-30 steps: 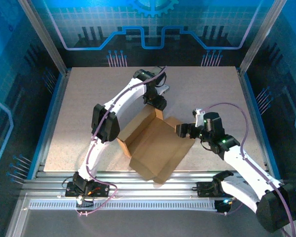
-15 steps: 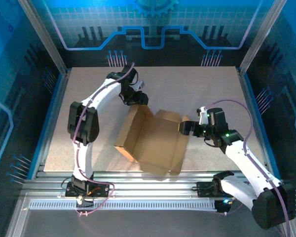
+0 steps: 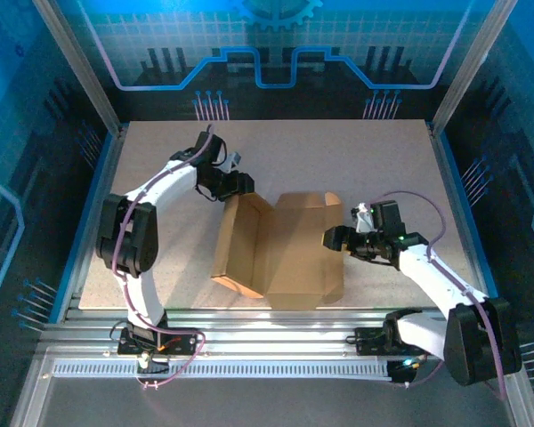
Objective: Fold the paper box
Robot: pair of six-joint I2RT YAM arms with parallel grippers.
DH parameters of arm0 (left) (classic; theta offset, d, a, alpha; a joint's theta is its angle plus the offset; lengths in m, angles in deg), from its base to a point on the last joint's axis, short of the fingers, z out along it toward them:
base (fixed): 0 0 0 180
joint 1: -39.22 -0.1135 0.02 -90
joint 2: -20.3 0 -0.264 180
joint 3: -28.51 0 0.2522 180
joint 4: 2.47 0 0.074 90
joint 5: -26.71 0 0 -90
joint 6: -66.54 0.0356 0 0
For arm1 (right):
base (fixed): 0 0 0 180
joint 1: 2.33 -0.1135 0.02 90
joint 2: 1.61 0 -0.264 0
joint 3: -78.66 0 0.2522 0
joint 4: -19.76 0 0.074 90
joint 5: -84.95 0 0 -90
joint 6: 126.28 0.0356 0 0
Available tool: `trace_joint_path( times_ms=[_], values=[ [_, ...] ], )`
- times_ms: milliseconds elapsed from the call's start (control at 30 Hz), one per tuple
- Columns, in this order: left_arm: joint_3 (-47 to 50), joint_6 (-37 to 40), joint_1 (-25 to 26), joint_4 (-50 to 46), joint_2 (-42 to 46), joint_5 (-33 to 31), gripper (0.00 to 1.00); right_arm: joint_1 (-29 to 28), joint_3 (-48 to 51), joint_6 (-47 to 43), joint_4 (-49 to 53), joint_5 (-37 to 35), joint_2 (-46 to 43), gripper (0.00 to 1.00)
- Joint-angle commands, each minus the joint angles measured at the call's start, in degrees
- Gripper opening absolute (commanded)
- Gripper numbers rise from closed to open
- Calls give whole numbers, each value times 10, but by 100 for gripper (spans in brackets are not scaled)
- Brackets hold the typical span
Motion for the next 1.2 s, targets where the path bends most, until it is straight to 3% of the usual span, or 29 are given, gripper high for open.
trace_joint_path(
  times_ms=[0, 300, 467, 533, 667, 800, 1000, 1167],
  values=[
    [30, -20, -6, 21, 14, 7, 51, 7, 10, 9, -50, 58, 6, 74],
    [99, -74, -22, 106, 47, 49, 52, 5, -18, -11, -23, 53, -4, 38],
    [125, -76, -36, 144, 78, 76, 59, 6, -79, -54, 70, 19, -8, 21],
    [126, -60, -41, 153, 90, 93, 61, 5, -111, -78, 110, 6, -8, 18],
    [105, -16, -64, 139, 106, 141, 76, 8, -179, -131, 191, -2, 10, 17],
    [68, 36, -70, 105, 114, 149, 84, 7, -233, -159, 225, -2, 26, 13],
    [23, 84, -68, 67, 99, 185, 89, -3, -271, -181, 247, 0, 46, 10],
    [-19, 193, -33, 26, 85, 190, 91, -8, -328, -216, 294, -11, 67, 9]
  ],
)
